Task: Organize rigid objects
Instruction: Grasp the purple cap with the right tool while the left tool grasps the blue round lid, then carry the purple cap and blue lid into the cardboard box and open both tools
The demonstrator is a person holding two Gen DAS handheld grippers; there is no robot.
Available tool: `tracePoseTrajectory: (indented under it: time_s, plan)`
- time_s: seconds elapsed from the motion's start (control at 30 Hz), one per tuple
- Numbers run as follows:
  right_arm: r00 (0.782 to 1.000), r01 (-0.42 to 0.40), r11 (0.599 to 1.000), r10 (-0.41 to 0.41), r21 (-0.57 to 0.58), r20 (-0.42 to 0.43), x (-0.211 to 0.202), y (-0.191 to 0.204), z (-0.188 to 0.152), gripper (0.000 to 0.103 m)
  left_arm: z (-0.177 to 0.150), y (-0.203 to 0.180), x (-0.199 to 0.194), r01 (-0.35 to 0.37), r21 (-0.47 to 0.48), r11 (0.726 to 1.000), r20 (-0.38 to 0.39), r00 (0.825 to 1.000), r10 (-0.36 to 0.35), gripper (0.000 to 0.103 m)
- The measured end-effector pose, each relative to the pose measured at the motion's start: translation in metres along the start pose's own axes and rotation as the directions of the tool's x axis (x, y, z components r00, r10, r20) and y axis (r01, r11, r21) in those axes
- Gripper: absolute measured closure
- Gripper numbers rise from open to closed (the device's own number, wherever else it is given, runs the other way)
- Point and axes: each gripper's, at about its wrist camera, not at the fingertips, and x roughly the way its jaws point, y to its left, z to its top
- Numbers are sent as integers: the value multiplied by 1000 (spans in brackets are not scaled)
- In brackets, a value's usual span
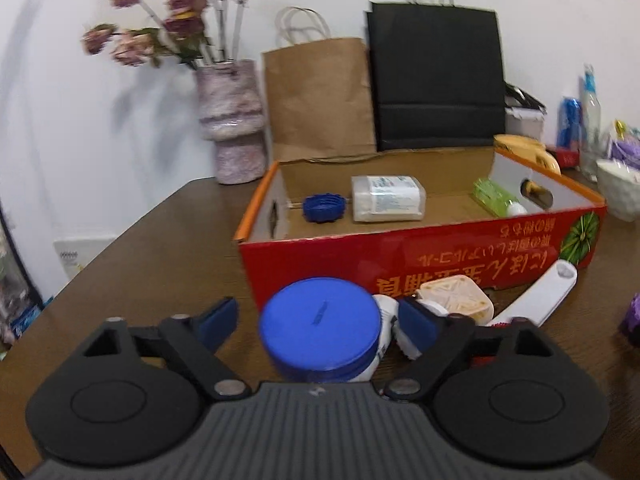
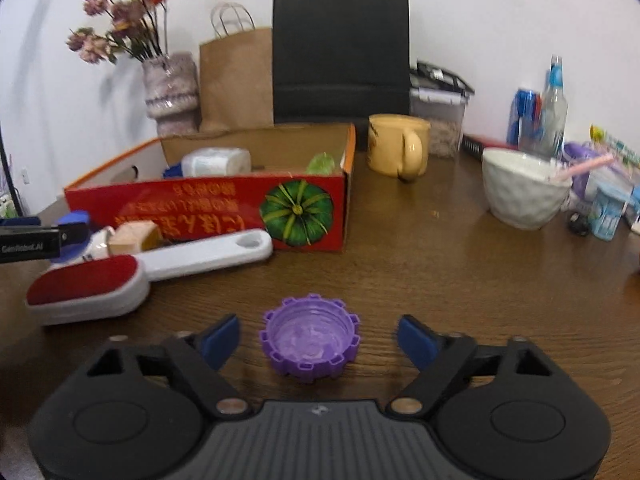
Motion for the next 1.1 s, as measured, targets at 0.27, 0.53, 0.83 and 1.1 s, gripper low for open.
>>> tracePoseTrajectory:
  time_s: [0.27, 0.53, 0.83, 1.1]
  plan:
    - [1000, -25, 1000, 25, 5, 2, 1, 0, 2, 50, 0, 3, -1, -13, -34, 999, -6, 1000, 13, 35]
    - [987, -63, 997, 70, -48, 144, -63, 24, 1, 50, 2, 12, -94, -24, -100, 995, 109, 993, 35, 35]
    - [949, -112, 983, 149, -144, 277, -158, 65, -33, 50, -39, 23, -218, -41, -185, 982, 177, 981, 74, 34]
    - [933, -147, 976, 190, -158, 307, -205, 83, -61, 50, -56, 27, -282, -28, -181, 983, 249, 966, 73, 35]
